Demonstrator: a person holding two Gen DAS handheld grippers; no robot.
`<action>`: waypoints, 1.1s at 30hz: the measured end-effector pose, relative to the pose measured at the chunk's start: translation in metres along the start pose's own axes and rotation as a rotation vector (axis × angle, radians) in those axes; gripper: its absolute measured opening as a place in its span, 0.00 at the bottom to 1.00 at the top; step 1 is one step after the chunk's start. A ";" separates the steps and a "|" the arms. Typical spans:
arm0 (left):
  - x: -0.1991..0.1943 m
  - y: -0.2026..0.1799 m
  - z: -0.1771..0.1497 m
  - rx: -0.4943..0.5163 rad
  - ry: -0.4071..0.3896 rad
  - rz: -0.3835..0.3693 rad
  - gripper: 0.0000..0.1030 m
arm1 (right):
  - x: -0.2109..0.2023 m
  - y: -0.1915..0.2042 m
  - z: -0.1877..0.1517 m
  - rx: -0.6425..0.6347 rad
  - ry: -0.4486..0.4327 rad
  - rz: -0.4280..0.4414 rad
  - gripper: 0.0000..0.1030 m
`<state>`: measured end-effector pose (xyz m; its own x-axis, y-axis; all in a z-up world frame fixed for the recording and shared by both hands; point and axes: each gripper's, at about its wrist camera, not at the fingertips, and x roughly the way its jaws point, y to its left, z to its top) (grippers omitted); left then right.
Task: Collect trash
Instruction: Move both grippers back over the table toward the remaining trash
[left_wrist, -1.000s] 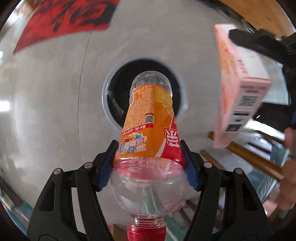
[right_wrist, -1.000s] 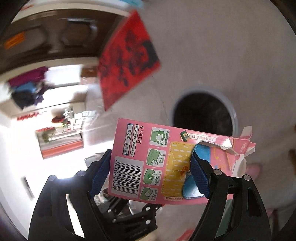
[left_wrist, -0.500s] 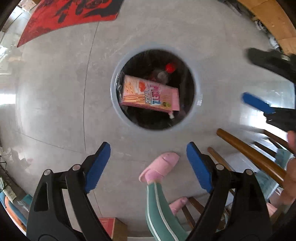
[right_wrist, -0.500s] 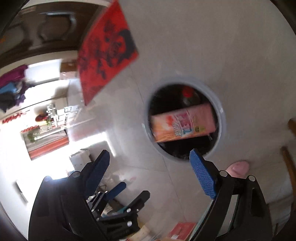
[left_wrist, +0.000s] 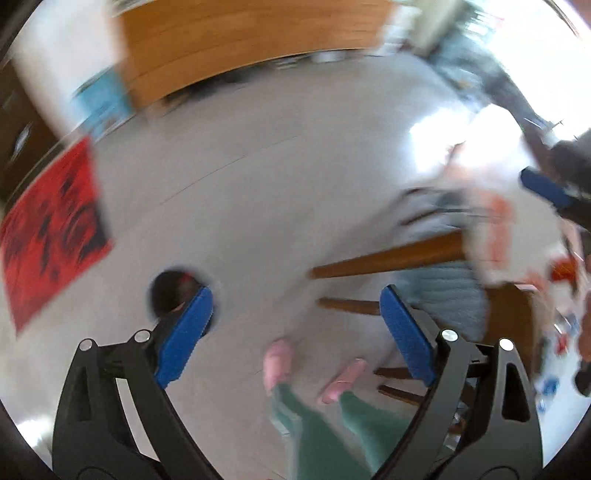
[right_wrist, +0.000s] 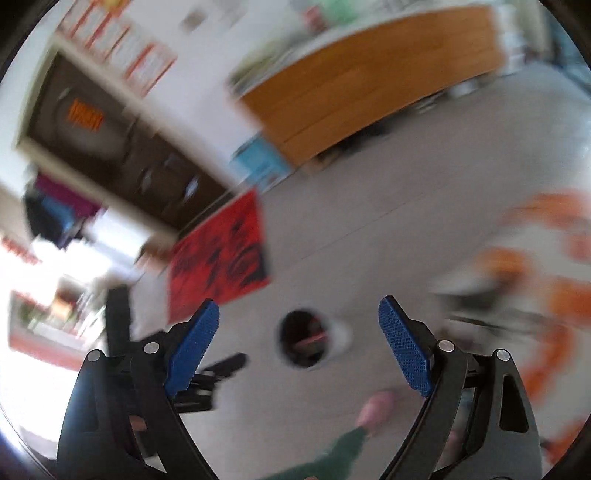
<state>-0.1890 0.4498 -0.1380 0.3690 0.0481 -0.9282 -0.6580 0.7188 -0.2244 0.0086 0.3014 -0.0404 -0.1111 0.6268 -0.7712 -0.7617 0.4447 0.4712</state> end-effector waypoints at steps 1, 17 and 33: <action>-0.001 -0.036 0.009 0.066 -0.002 -0.053 0.87 | -0.039 -0.027 -0.010 0.044 -0.051 -0.069 0.85; 0.053 -0.445 -0.101 0.852 0.208 -0.322 0.90 | -0.290 -0.285 -0.301 0.689 -0.169 -0.583 0.85; 0.127 -0.590 -0.163 0.950 0.249 -0.108 0.92 | -0.324 -0.341 -0.371 0.827 -0.228 -0.669 0.85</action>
<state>0.1388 -0.0812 -0.1723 0.1755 -0.1200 -0.9771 0.2121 0.9738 -0.0814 0.0677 -0.2911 -0.1098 0.3528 0.1631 -0.9214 0.0518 0.9798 0.1933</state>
